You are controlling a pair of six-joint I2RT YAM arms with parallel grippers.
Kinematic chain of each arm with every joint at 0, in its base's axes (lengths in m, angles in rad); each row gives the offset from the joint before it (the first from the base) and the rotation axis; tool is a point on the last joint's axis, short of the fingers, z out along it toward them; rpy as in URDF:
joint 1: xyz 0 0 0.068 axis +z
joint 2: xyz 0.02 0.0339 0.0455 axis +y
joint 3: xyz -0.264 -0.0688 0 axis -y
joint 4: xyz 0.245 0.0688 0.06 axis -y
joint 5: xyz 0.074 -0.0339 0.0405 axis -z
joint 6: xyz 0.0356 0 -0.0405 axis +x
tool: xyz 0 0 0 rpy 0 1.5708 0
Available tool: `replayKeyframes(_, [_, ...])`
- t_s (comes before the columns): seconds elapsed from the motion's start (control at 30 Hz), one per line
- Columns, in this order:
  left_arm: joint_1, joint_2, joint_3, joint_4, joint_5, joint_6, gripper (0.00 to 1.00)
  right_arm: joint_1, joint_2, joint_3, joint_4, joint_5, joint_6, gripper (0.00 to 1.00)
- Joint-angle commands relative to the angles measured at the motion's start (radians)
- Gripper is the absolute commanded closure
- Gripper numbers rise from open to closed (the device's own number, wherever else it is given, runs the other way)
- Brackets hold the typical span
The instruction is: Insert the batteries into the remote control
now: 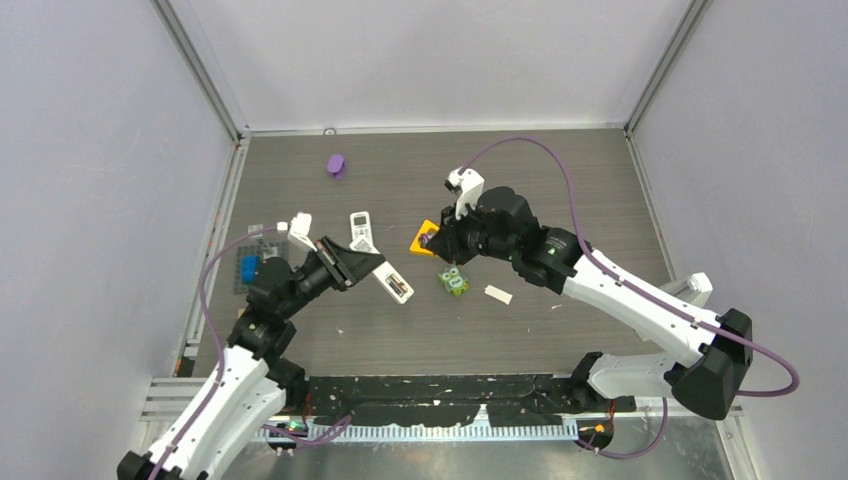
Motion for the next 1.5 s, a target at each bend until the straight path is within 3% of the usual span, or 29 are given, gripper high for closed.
replayKeyframes(0.0, [-0.001,0.037,-0.068,0.288,0.015,-0.175,1.00,0.085,-0.019,0.035,-0.105,-0.023,0.014,0.91])
replayKeyframes(0.47, [-0.001,-0.030,-0.116,0.215,-0.033,-0.223,1.00,0.236,0.079,0.187,-0.220,0.186,-0.053,0.90])
replayKeyframes(1.03, [-0.001,-0.058,-0.115,0.176,-0.034,-0.273,1.00,0.303,0.178,0.264,-0.237,0.233,-0.079,0.89])
replayKeyframes(1.33, [-0.001,-0.080,-0.128,0.186,-0.049,-0.307,1.00,0.310,0.197,0.268,-0.254,0.264,-0.082,0.83])
replayKeyframes(1.47, [-0.001,-0.083,-0.126,0.177,-0.049,-0.309,1.00,0.311,0.191,0.275,-0.256,0.280,-0.075,0.73])
